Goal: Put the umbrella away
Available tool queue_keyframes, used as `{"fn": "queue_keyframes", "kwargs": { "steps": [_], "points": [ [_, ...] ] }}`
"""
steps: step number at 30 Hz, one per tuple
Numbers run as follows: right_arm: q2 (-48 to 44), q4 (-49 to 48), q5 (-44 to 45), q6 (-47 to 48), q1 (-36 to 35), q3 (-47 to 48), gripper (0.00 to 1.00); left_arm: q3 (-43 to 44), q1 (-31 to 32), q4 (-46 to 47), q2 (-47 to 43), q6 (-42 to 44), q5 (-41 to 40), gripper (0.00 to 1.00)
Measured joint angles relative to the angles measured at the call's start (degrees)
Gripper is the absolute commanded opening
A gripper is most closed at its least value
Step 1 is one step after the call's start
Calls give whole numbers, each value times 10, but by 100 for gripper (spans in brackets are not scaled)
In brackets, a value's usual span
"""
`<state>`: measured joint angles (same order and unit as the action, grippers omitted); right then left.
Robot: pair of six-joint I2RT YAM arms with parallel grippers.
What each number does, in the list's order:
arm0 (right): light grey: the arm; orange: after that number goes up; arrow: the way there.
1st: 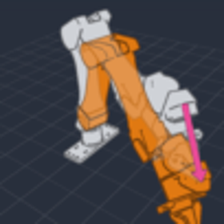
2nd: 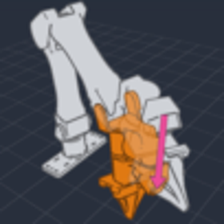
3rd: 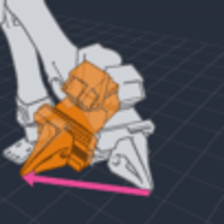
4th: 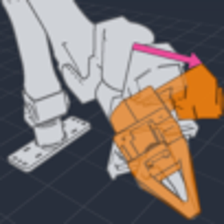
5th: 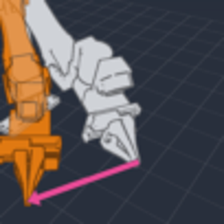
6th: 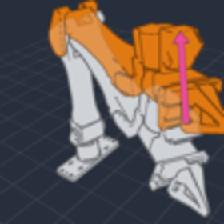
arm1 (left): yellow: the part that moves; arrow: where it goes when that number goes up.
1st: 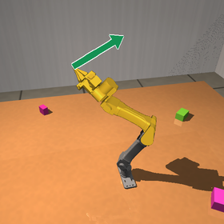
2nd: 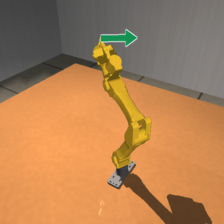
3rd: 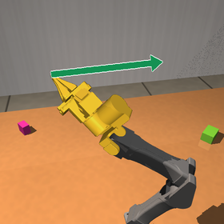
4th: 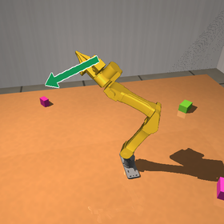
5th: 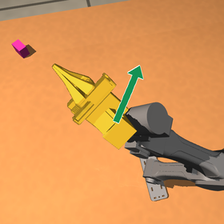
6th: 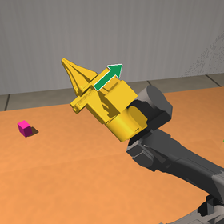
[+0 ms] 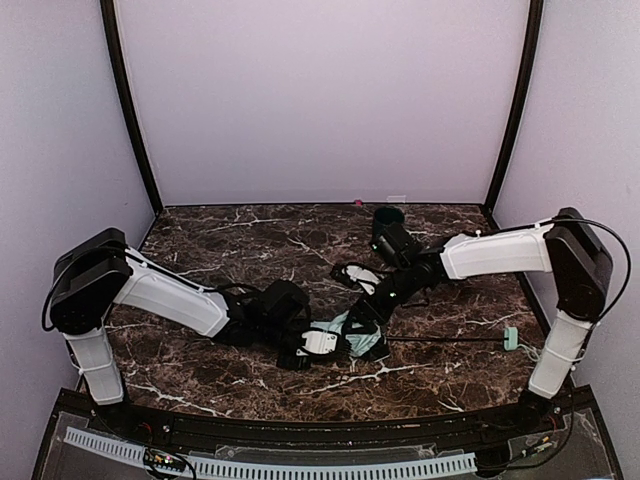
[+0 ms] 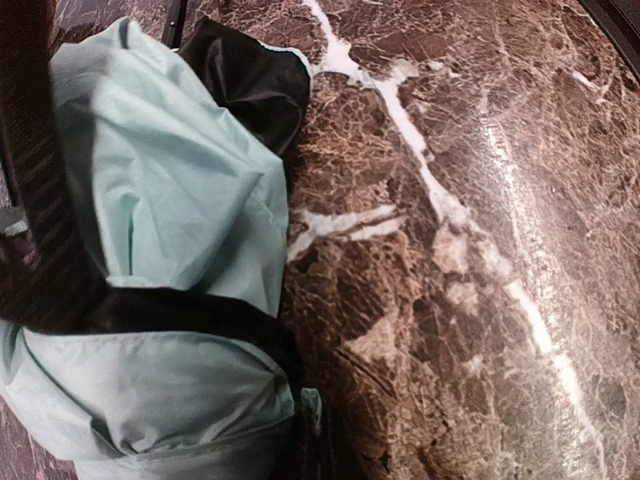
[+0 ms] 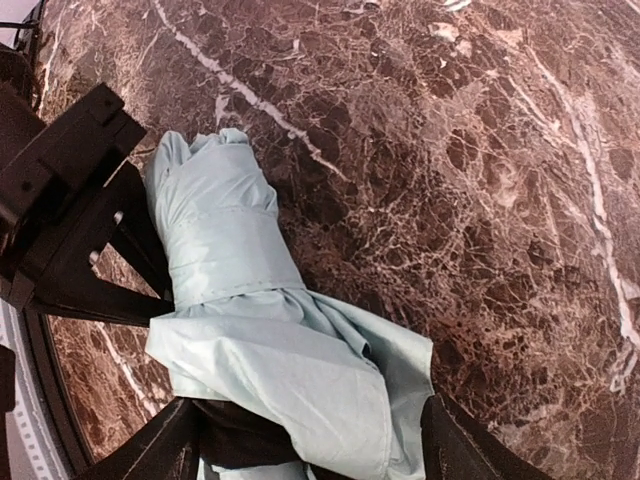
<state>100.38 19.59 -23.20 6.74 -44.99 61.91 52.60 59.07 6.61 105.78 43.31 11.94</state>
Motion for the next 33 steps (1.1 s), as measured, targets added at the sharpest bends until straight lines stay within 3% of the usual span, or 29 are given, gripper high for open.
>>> {"fn": "queue_keyframes", "kwargs": {
  "steps": [6, 14, 18, 23, 30, 31, 33],
  "points": [
    [31, 19, -54, -45, 10, 81, 76, -26, 20, 7, -21, -6, -31, 0],
    [50, 19, -57, -58, -15, 95, 81, -31, 27, 9, -24, -7, -45, 0],
    [72, 20, -44, -52, -35, 85, 79, -31, 27, 9, -24, -7, -46, 0],
    [105, -2, -12, -55, -63, 70, 58, -31, 28, 9, -24, -9, -47, 0],
    [115, -45, 0, -50, -65, 66, 6, -37, 30, 8, -31, -14, -55, 0],
    [115, -48, -3, -51, -66, 65, 1, -39, 30, 8, -33, -16, -59, 1],
    [114, -52, -4, -48, -67, 63, 0, -43, 30, 9, -38, -19, -66, 11]
  ]
}}
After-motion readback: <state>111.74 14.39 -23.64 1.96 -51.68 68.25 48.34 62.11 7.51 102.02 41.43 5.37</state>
